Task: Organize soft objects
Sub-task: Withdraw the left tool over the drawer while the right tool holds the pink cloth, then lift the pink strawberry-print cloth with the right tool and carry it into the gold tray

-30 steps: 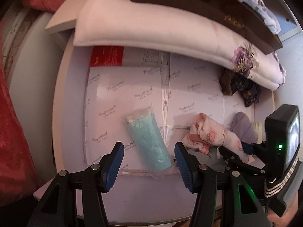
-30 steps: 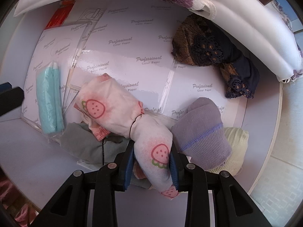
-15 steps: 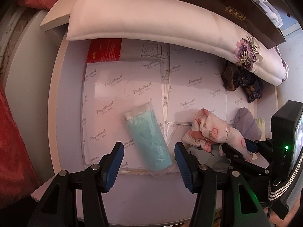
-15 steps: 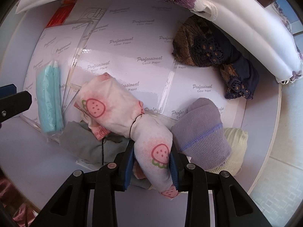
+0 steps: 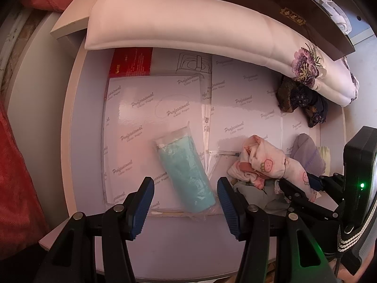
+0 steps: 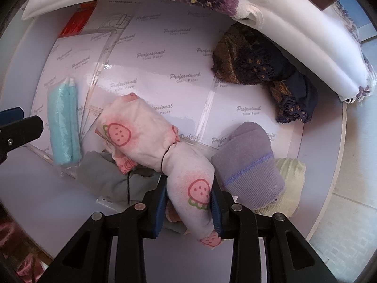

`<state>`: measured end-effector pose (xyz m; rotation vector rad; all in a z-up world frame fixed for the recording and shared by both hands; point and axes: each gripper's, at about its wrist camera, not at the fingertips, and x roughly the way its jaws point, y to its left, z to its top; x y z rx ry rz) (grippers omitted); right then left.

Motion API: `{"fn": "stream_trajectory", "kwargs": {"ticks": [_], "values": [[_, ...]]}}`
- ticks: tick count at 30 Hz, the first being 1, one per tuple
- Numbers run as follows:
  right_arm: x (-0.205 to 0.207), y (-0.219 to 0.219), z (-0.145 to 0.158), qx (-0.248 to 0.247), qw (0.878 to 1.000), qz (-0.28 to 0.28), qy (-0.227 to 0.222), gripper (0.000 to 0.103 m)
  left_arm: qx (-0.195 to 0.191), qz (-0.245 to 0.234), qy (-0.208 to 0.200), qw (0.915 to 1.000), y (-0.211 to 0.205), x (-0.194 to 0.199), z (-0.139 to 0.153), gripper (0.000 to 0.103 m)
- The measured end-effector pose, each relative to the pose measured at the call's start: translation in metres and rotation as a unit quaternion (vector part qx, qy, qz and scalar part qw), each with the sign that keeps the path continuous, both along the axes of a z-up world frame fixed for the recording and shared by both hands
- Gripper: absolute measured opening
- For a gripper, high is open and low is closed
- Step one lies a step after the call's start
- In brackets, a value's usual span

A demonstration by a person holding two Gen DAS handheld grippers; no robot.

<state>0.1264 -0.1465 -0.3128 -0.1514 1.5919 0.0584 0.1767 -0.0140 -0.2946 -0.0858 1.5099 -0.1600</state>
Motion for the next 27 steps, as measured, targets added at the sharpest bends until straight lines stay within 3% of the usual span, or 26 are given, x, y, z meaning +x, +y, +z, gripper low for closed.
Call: {"fn": "stream_trajectory", "kwargs": {"ticks": [27], "values": [[-0.004, 0.002, 0.035, -0.004, 0.999, -0.009, -0.039, 0.032, 0.02, 0.006, 0.023, 0.9995, 0.013, -0.007, -0.018, 0.056]]}}
